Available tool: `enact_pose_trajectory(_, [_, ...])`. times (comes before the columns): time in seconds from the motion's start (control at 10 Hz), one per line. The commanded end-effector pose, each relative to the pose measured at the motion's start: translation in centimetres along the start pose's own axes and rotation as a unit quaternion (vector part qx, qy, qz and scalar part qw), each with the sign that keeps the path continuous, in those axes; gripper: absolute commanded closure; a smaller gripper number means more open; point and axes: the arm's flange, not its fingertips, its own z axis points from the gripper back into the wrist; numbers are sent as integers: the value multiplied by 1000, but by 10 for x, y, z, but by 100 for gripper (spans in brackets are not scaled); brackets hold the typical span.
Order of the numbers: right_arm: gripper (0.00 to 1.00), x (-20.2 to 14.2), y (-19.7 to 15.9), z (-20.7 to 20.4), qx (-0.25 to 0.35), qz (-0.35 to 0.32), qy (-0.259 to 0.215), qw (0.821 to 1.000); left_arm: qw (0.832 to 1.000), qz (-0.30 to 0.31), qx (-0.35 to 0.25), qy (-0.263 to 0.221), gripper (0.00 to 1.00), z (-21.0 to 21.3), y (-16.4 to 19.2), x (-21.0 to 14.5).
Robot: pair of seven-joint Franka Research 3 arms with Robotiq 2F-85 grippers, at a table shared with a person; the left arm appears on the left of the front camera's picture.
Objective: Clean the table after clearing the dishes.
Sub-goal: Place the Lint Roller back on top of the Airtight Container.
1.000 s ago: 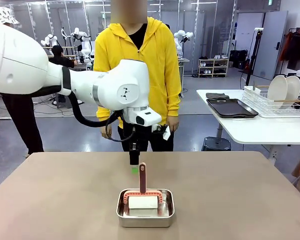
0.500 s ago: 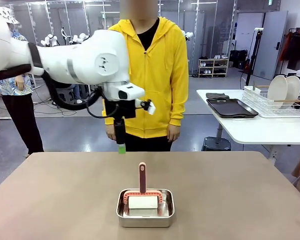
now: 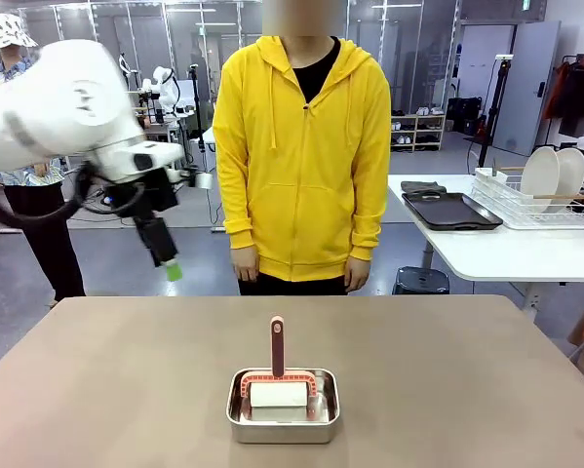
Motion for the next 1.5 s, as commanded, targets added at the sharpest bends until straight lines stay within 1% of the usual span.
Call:
enact_pose_trajectory(0.0, [0,-3,5,-3,2,3,-4,1000,998,6,-2,-68,0,-1,7,-49])
enact_pose_trajectory(0.1, [0,-3,5,-3,2,3,-4,1000,993,23,-29,-116,0,5,24,-81])
enact_pose_trajectory(0.2, [0,-3,5,-3,2,3,-4,1000,987,33,-48,-148,0,10,39,-109])
enact_pose_trajectory(0.3, [0,-3,5,-3,2,3,-4,1000,988,34,-47,-144,0,10,47,-128])
enact_pose_trajectory(0.4, [0,-3,5,-3,2,3,-4,1000,988,24,-52,-141,0,7,53,-138])
enact_pose_trajectory(0.5, [0,-3,5,-3,2,3,-4,1000,990,45,-38,-128,0,14,48,-115])
enact_pose_trajectory(1.4, [0,-3,5,-3,2,3,-4,1000,990,45,-38,-128,0,14,48,-115])
